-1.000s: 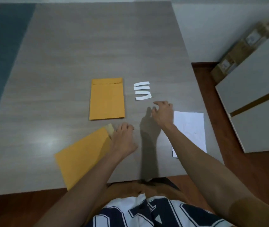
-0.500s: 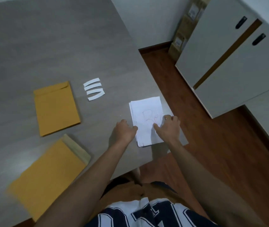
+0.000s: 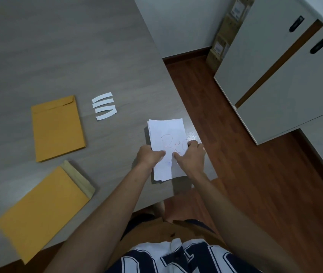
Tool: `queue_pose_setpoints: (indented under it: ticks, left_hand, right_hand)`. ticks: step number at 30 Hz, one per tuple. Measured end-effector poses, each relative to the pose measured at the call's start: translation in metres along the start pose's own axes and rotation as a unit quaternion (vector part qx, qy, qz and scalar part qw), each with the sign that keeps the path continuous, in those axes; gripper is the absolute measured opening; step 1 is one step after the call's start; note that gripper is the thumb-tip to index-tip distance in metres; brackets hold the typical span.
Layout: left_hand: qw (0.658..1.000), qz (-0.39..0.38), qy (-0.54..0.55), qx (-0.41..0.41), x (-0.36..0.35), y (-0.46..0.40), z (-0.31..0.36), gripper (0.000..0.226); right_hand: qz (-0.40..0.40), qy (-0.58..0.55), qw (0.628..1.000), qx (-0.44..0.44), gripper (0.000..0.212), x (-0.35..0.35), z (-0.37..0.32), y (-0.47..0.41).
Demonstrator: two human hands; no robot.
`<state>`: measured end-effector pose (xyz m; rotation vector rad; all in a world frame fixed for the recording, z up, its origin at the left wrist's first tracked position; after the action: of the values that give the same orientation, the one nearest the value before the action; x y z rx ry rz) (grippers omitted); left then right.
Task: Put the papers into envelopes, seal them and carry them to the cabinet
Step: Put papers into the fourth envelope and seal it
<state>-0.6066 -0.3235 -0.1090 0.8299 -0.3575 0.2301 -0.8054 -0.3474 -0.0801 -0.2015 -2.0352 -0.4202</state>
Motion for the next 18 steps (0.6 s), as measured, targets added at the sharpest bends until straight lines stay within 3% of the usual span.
queue_pose_setpoints:
  ticks: [6,10,13,15,17,18]
  left_hand:
    - [0.999,0.0,0.012,-0.046,-0.008,0.004,-0.002,0.042]
    - [0.981,0.036,0.19,-0.01,0.019,0.009,-0.008,0.037]
    - [0.912,0.006,0.411,0.011,0.032,0.014,0.0,0.027]
    - [0.89,-0.01,0.455,-0.008,0.04,0.018,0.009,0.028]
    - [0.883,-0.01,0.468,-0.035,0.053,0.019,0.014,0.032]
    - [0.876,-0.003,0.48,-0.045,0.064,0.018,0.016,0.034]
  right_hand:
    - [-0.015,-0.059,0.998,0.026,0.065,0.0,-0.003,0.005]
    - [-0.029,-0.221,0.974,-0.029,0.064,0.01,-0.007,0.008]
    - [-0.122,-0.392,0.902,-0.132,0.062,-0.004,-0.022,0.016]
    - [-0.219,-0.493,0.828,-0.156,0.051,-0.022,-0.051,0.027]
    - [-0.254,-0.527,0.798,-0.146,0.046,-0.029,-0.073,0.031]
    - [-0.255,-0.521,0.804,-0.131,0.046,-0.029,-0.081,0.029]
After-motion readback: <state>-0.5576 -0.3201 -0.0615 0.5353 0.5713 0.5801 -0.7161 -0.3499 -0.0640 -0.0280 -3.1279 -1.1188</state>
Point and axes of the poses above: each hand's wrist, its own y-axis away from the middle knuckle, its own x-axis out of the back of the hand, z = x × y, the point moved 9 cm from there along -y, towards the middle knuckle, and after that the axes turned 5 degrees about z, right-handed, at the moved point
